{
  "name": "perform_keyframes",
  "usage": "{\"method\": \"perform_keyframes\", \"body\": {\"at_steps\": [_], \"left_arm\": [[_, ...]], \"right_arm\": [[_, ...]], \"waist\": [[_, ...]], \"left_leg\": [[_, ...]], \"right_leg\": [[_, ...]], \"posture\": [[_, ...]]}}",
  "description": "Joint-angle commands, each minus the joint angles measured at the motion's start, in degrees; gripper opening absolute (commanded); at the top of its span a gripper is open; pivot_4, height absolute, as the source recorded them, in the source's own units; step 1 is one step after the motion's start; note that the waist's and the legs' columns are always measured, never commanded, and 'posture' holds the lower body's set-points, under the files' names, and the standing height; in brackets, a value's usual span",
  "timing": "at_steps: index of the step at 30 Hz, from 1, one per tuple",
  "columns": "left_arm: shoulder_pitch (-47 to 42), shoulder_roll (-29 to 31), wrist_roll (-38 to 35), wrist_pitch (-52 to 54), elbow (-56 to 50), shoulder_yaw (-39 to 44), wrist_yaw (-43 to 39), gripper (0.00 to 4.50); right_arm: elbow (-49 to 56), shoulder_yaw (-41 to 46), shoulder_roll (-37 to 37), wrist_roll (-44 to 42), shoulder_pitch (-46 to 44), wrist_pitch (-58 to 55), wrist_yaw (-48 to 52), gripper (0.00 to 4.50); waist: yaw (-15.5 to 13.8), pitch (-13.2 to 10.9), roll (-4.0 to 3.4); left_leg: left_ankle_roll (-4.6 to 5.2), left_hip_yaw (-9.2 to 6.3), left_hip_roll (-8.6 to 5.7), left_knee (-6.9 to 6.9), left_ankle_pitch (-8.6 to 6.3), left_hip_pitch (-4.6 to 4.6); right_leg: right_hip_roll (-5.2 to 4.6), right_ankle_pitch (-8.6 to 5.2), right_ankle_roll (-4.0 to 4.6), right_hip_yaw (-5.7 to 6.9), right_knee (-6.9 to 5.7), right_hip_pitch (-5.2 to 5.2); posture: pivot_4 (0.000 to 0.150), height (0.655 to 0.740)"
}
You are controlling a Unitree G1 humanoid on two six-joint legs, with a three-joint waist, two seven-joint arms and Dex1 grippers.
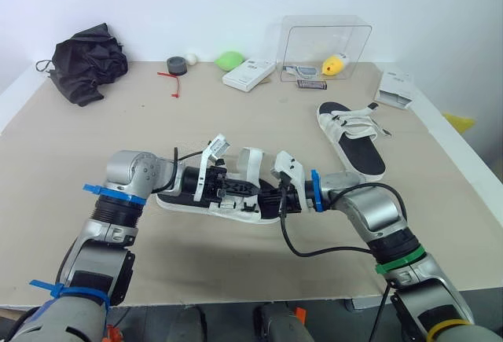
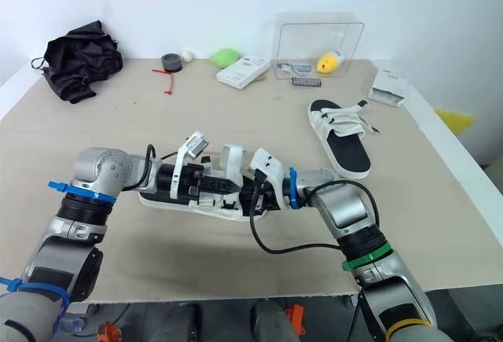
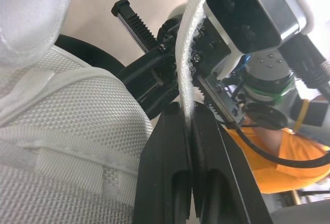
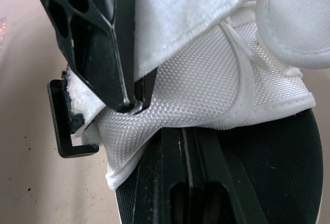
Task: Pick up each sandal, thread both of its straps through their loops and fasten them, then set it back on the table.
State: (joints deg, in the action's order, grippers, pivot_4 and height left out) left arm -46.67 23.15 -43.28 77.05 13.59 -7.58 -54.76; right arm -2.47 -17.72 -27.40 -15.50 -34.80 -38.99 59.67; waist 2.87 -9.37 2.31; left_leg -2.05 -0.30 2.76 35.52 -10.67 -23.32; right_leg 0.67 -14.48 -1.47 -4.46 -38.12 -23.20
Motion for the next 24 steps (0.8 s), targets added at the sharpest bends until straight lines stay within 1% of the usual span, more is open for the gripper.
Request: {"method": "perform_keyframes", "body": {"at_steps": [1, 5, 8, 9, 10, 14, 16, 17, 18, 19, 20, 21, 22, 23, 24], "left_arm": [[2.61, 1.57, 4.48, -6.49, -4.21, -6.55, -2.21, 0.07], [5.06, 2.75, 7.33, -15.12, -8.2, -8.91, -5.56, 0.07], [6.76, 2.86, 6.76, -19.16, -11.09, -8.58, -9.1, 0.07], [7.22, 3.25, 6.51, -19.51, -11.88, -8.65, -10.33, 0.07], [7.68, 3.7, 6.85, -20.66, -12.48, -8.93, -11.57, 0.07], [8.85, 5.67, 11.43, -28.31, -11.91, -11.18, -15.04, 0.07], [8.76, 5.78, 14.38, -32.93, -10.31, -11.96, -15.69, 0.63], [8.66, 5.7, 15.34, -34.32, -9.77, -12.16, -15.87, 0.75], [8.12, 5.02, 16.97, -35.93, -8.15, -12.12, -14.33, 1.12], [7.65, 4.66, 17.82, -36.6, -6.94, -12.17, -13.88, 1.62], [7.32, 4.41, 18.56, -37.52, -6.0, -12.24, -13.91, 1.7], [6.97, 4.13, 19.17, -37.59, -5.05, -12.12, -13.25, 2.29], [6.86, 4.22, 19.48, -37.71, -4.75, -12.3, -13.76, 2.64], [6.91, 4.2, 19.38, -37.27, -4.86, -12.2, -13.91, 3.22], [6.95, 4.24, 19.07, -36.6, -5.11, -12.13, -14.09, 3.38]], "right_arm": [[-2.57, -1.52, -0.49, 2.52, 1.3, -1.6, -2.15, 0.0], [-2.4, -1.44, -0.53, 2.44, 1.39, -1.58, -2.18, 0.0], [-2.45, -1.48, -0.44, 2.45, 1.42, -1.48, -2.23, 0.0], [-2.4, -1.52, -0.38, 2.44, 1.47, -1.53, -2.3, 0.0], [-2.39, -1.56, -0.34, 2.45, 1.5, -1.54, -2.33, 0.0], [-2.36, -1.61, -0.24, 2.42, 1.45, -1.47, -2.3, 0.0], [-2.39, -1.65, -0.15, 2.43, 1.42, -1.46, -2.29, 0.0], [-2.42, -1.66, -0.13, 2.43, 1.4, -1.46, -2.28, 0.0], [-2.46, -1.68, -0.12, 2.44, 1.38, -1.43, -2.25, 0.0], [-2.49, -1.7, -0.12, 2.43, 1.35, -1.42, -2.24, 0.0], [-2.43, -1.7, -0.13, 2.38, 1.35, -1.49, -2.25, 0.0], [-2.39, -1.71, -0.15, 2.35, 1.36, -1.48, -2.26, 0.0], [-2.39, -1.71, -0.14, 2.31, 1.35, -1.51, -2.3, 0.0], [-2.32, -1.71, -0.18, 2.25, 1.38, -1.52, -2.32, 0.0], [-2.29, -1.73, -0.22, 2.2, 1.4, -1.53, -2.34, 0.0]], "waist": [[0.0, 0.01, 0.0], [-0.04, 0.08, -0.06], [-0.05, 0.11, -0.1], [-0.06, 0.11, -0.1], [-0.06, 0.1, -0.1], [-0.06, 0.11, -0.1], [-0.07, 0.11, -0.1], [-0.07, 0.11, -0.1], [-0.07, 0.11, -0.1], [-0.08, 0.12, -0.12], [-0.08, 0.13, -0.12], [-0.11, 0.13, -0.12], [-0.12, 0.13, -0.12], [-0.12, 0.13, -0.12], [-0.14, 0.13, -0.12]], "left_leg": [[0.0, 0.0, 0.0, 0.0, 0.0, 0.0], [0.0, 0.03, -0.01, -0.01, 0.0, 0.06], [0.0, 0.03, -0.01, 0.01, 0.0, 0.06], [0.0, 0.07, -0.02, 0.01, 0.0, 0.06], [0.0, 0.07, -0.02, 0.01, 0.0, 0.06], [0.0, 0.09, -0.01, 0.0, 0.0, 0.05], [0.0, 0.08, 0.0, -0.01, 0.0, 0.05], [0.0, 0.08, 0.0, -0.01, 0.0, 0.05], [0.0, 0.08, 0.0, -0.01, 0.0, 0.05], [0.0, 0.08, 0.0, 0.0, 0.0, 0.05], [0.0, 0.08, -0.01, 0.01, 0.0, 0.05], [0.02, 0.08, -0.01, 0.05, 0.01, 0.06], [0.08, 0.08, -0.01, 0.13, 0.05, 0.05], [0.18, 0.08, -0.03, 0.17, 0.11, 0.04], [0.2, 0.08, -0.05, 0.18, 0.12, 0.05]], "right_leg": [[0.0, 0.0, 0.0, 0.0, 0.0, 0.01], [-0.03, -0.01, 0.01, -0.04, 0.01, 0.04], [-0.03, -0.02, 0.03, -0.04, 0.01, 0.04], [-0.04, -0.12, 0.21, -0.09, 0.01, 0.04], [-0.04, -0.12, 0.21, -0.09, 0.01, 0.04], [-0.02, -0.11, 0.16, -0.1, 0.01, 0.01], [-0.01, -0.1, 0.14, -0.09, 0.01, 0.01], [-0.01, -0.1, 0.14, -0.09, 0.01, 0.01], [-0.01, -0.11, 0.15, -0.1, 0.01, 0.01], [-0.01, -0.13, 0.19, -0.1, 0.01, 0.02], [-0.02, -0.15, 0.22, -0.1, 0.01, 0.03], [-0.02, -0.15, 0.23, -0.11, 0.01, 0.05], [-0.02, -0.15, 0.26, -0.11, 0.01, 0.07], [-0.03, -0.14, 0.25, -0.13, 0.01, 0.08], [-0.04, -0.14, 0.25, -0.15, 0.01, 0.07]], "posture": [[0.15, 0.74], [0.15, 0.74], [0.15, 0.74], [0.15, 0.74], [0.15, 0.74], [0.15, 0.74], [0.15, 0.74], [0.15, 0.74], [0.15, 0.74], [0.15, 0.74], [0.15, 0.74], [0.15, 0.74], [0.15, 0.74], [0.15, 0.74], [0.15, 0.74]]}}
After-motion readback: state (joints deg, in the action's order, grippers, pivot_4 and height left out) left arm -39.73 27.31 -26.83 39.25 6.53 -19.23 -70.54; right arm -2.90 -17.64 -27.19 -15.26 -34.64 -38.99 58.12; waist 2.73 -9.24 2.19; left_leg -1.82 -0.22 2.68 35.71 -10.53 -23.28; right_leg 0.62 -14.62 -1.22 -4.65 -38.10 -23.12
